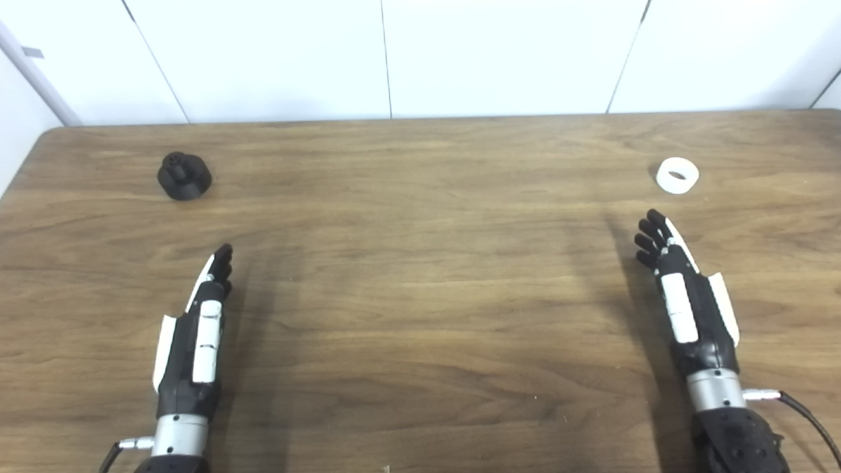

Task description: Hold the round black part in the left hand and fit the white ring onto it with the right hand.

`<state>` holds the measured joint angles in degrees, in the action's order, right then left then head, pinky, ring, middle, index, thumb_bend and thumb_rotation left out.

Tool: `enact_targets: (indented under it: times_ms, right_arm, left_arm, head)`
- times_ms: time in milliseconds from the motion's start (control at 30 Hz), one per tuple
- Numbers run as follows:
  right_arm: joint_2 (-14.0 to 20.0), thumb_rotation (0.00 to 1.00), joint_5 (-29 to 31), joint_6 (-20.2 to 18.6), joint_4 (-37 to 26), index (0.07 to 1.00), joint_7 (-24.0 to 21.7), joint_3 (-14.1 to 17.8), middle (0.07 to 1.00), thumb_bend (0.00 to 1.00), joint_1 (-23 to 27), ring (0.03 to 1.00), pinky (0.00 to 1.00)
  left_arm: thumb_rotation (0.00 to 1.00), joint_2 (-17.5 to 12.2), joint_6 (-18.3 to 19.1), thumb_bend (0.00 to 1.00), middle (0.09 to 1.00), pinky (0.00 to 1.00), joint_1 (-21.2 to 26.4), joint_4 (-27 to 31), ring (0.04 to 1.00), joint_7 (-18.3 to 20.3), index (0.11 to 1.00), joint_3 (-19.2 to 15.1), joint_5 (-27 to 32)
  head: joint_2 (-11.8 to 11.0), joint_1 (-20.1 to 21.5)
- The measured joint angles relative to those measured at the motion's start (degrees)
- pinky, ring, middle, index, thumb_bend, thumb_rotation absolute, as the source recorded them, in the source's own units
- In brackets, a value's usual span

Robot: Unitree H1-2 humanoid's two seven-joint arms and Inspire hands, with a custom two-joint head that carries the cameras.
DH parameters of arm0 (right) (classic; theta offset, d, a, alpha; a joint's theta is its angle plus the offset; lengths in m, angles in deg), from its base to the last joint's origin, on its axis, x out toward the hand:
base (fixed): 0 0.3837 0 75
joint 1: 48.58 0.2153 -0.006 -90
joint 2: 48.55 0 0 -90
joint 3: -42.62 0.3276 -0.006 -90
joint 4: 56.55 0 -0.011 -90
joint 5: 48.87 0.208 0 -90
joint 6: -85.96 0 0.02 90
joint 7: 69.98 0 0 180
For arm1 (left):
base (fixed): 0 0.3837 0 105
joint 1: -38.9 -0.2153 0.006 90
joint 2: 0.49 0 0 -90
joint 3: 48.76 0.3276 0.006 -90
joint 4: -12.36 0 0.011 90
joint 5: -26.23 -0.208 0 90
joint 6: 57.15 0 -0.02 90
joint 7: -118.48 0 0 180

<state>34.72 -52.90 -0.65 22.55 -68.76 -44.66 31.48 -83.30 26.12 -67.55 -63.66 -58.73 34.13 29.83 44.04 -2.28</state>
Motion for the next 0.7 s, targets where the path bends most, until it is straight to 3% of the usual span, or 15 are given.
enact_targets:
  times_ms: [333, 467, 700]
  right_arm:
    - [0.0, 1.0, -0.4, 0.1, 0.0, 0.932, 0.0, 0.0, 0.926, 0.61, 0.0, 0.907, 0.88]
    - [0.0, 1.0, -0.3, 0.2, 0.0, 0.929, 0.0, 0.1, 0.927, 0.61, -0.1, 0.911, 0.89]
    - [0.5, 1.0, 1.7, 1.6, 0.7, 0.935, -1.3, 0.4, 0.924, 0.6, -0.2, 0.913, 0.9]
  left_arm:
    - [0.96, 0.1, -0.1, 0.41, 0.965, 1.0, -0.2, 0.1, 0.988, -0.2, 0.936, 0.0, -0.6]
    - [0.92, 0.2, -0.8, 0.45, 0.962, 1.0, -0.4, 0.0, 0.99, -0.3, 0.931, 0.2, -1.0]
    - [0.97, 0.4, -1.9, 0.45, 0.967, 1.0, -0.7, -0.1, 0.985, -0.7, 0.94, 1.3, -3.8]
  head:
    - [-0.7, -0.9]
    - [-2.9, -4.7]
    - [-6.1, -8.4]
